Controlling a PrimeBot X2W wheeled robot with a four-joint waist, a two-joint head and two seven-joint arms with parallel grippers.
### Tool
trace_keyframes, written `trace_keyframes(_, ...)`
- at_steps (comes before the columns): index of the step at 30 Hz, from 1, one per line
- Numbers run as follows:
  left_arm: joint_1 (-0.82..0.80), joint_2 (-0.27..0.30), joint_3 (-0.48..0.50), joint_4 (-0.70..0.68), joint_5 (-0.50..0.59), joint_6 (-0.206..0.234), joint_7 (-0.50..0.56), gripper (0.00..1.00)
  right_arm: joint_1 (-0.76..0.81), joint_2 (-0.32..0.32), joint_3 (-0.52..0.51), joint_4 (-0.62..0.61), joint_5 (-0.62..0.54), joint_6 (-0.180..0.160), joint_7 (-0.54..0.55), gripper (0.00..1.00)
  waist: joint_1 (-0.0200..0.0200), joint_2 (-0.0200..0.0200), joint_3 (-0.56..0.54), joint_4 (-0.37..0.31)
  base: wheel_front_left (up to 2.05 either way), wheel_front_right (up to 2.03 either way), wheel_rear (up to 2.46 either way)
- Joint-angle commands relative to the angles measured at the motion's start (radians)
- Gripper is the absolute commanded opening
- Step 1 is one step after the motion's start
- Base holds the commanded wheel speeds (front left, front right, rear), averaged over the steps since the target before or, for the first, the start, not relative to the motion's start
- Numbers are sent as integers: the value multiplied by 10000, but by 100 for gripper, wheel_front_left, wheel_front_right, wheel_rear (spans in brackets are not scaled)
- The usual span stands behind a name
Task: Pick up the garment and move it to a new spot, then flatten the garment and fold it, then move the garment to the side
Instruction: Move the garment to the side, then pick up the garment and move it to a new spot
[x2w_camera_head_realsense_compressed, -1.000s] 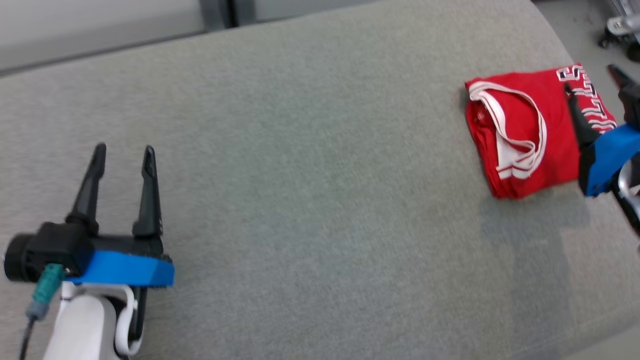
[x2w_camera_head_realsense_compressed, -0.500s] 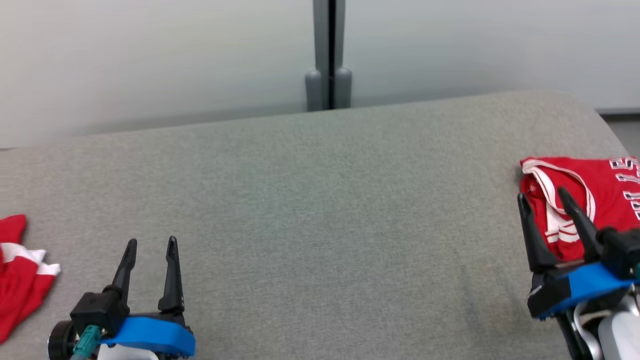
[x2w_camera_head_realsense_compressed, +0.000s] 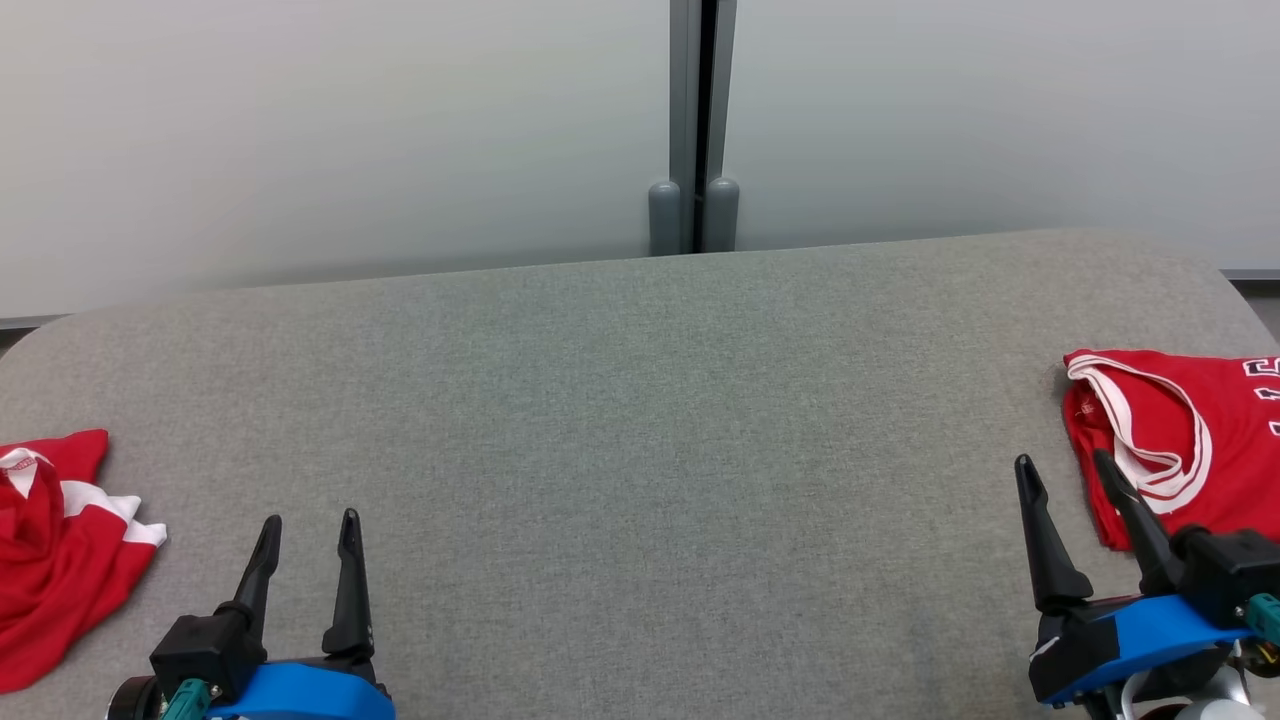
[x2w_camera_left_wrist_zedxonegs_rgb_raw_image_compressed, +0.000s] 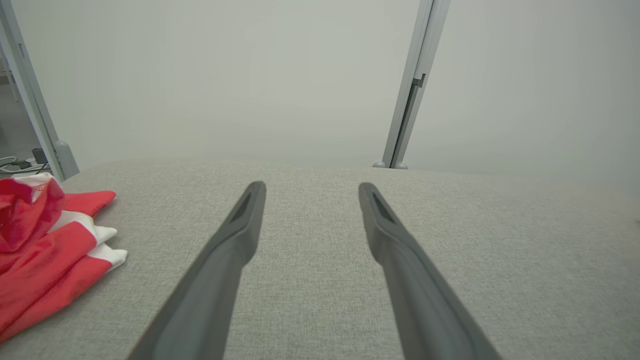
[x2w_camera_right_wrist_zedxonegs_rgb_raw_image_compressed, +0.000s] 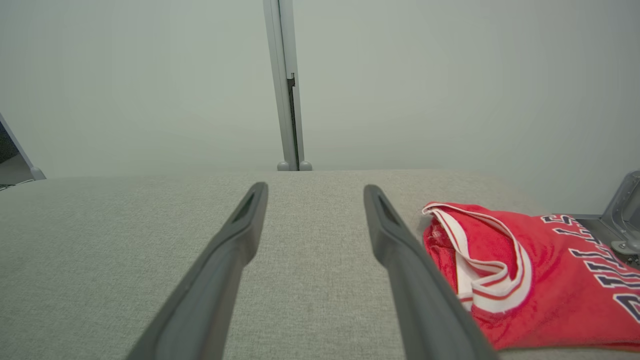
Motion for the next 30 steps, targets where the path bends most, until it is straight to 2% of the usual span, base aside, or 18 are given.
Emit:
trace_keyframes(1,18,-7,34,20,85,-54,-48,100,144,60,-9,59,33,2,-50,100,0,0,13,20,0,0,0)
trace_keyframes(14,-225,71,210,169,226,-214,-49,100,165,266,16,453,-180,2,-205,100,0,0,104,101,0,0,0)
trace_keyframes(19,-309,39,199,245,224,-265,-49,100,137,256,78,590,-109,2,-296,100,0,0,108,331,0,0,0)
trace_keyframes(23,-425,11,53,326,244,-316,-48,100,140,216,24,654,-82,2,-355,100,0,0,164,891,0,0,0)
trace_keyframes(30,-453,-81,54,242,230,-321,-48,100,-61,29,222,793,-46,3,-430,100,0,0,290,2332,0,0,0)
